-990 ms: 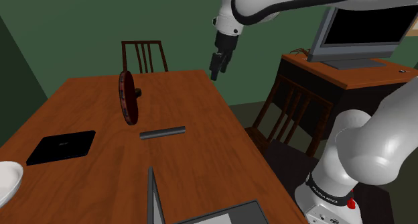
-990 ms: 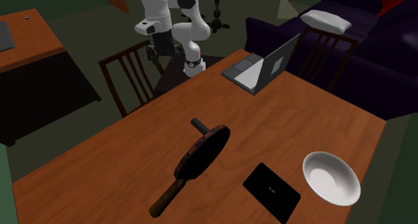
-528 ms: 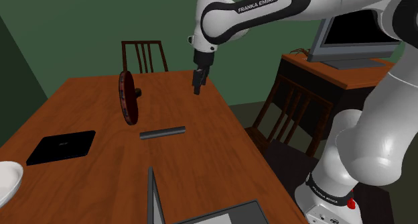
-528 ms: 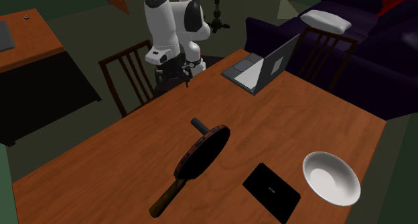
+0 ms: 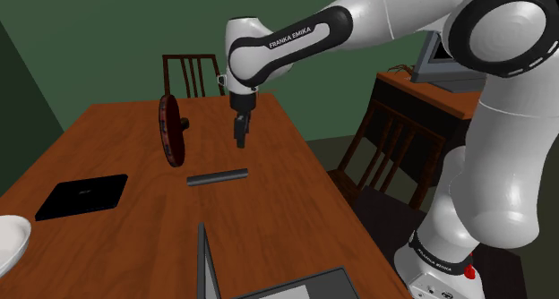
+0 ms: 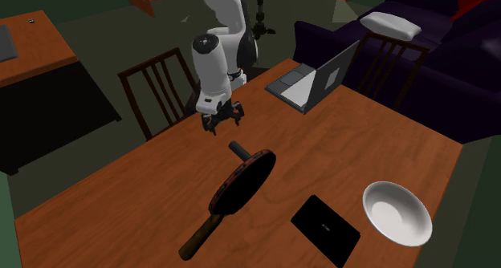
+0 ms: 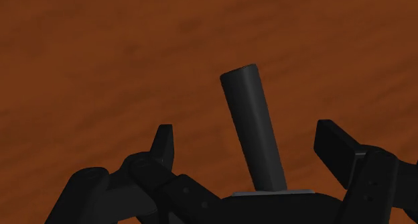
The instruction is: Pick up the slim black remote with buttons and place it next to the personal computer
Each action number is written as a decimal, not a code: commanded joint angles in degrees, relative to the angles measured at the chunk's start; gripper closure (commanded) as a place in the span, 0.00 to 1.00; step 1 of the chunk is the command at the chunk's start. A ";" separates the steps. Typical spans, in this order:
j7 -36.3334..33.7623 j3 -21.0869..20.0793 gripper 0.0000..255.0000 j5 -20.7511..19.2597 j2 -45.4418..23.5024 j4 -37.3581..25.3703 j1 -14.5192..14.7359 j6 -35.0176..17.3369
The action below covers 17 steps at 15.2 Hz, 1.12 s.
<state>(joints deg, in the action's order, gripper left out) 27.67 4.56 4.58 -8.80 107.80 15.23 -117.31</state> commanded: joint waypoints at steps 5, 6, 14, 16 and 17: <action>6.02 -2.54 0.00 0.20 -11.32 -8.07 1.45 -0.29; 6.88 -2.99 0.00 0.09 -13.12 -9.46 1.73 -0.21; 7.70 -3.52 0.00 0.17 -16.65 -8.09 2.09 -4.72; 7.71 -3.53 0.00 0.19 -16.84 -7.90 2.10 -5.09; 7.71 -3.53 0.00 0.19 -16.84 -7.91 2.10 -5.09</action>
<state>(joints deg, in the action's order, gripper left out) 35.38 1.04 4.77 -25.48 99.93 17.33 -122.27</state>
